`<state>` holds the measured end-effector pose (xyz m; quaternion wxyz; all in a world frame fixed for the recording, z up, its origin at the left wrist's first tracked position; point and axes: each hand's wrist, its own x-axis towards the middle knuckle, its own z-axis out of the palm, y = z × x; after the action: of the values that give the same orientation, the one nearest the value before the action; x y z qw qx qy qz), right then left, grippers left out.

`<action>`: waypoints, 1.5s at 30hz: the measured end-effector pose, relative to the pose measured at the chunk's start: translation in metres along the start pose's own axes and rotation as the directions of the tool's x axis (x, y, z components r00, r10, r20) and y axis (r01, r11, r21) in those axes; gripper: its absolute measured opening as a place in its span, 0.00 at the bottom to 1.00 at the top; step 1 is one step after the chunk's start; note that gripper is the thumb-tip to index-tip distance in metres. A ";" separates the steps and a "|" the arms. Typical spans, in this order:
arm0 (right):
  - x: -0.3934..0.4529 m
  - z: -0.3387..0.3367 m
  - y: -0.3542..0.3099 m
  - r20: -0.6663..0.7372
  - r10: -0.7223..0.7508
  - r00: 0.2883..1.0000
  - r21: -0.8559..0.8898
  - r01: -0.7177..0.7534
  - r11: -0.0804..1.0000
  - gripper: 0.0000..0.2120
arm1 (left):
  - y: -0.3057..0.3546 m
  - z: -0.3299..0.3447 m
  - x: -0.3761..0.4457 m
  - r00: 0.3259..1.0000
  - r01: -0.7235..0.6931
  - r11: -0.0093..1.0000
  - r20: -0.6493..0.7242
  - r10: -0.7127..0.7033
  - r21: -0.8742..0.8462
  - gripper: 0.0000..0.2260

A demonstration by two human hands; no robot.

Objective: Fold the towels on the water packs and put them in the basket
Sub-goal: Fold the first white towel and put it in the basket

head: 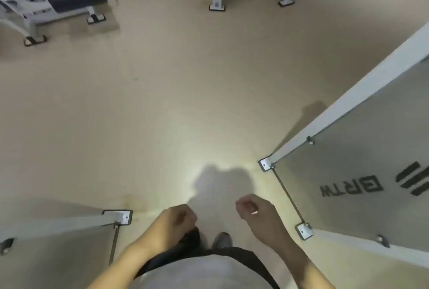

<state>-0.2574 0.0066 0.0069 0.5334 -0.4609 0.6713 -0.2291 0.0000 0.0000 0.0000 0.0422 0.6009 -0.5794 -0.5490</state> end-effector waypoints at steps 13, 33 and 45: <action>0.223 -0.006 -0.172 0.099 -0.104 0.990 -0.084 0.112 0.990 0.08 | 0.039 -0.192 0.172 0.999 -0.030 0.999 -0.027 0.031 0.022 0.10; 0.671 -0.078 -0.466 0.242 -0.221 0.945 -0.181 0.268 0.946 0.07 | 0.219 -0.553 0.524 0.966 -0.169 0.984 -0.209 0.155 -0.051 0.06; 0.947 -0.045 -0.642 0.374 -0.226 0.899 -0.212 0.321 0.923 0.08 | 0.240 -0.767 0.704 0.944 -0.100 0.990 -0.324 0.062 -0.103 0.06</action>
<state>-0.0649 -1.1209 0.0565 0.5366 -0.6520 0.5207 -0.1255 0.1948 -1.0496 0.0365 0.1937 0.6539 -0.5557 -0.4756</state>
